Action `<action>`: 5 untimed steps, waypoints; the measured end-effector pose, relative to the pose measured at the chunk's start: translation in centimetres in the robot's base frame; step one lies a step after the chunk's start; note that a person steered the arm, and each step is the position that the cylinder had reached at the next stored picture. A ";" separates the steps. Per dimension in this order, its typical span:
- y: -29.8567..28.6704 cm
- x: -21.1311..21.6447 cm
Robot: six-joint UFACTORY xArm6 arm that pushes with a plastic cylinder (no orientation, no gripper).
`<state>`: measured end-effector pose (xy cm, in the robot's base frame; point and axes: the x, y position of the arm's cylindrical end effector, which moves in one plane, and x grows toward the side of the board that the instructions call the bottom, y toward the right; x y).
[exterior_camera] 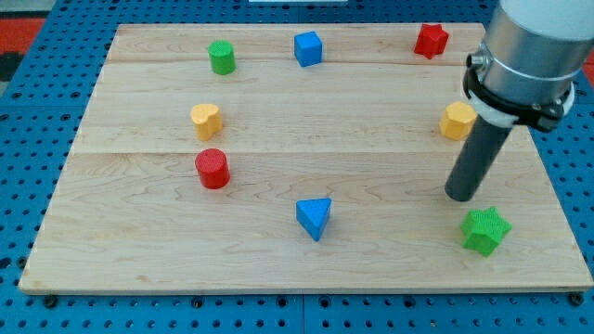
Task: Move the green star down a bit
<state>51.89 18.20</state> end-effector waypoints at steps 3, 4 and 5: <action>0.0 4.0; 0.0 4.0; 0.0 4.0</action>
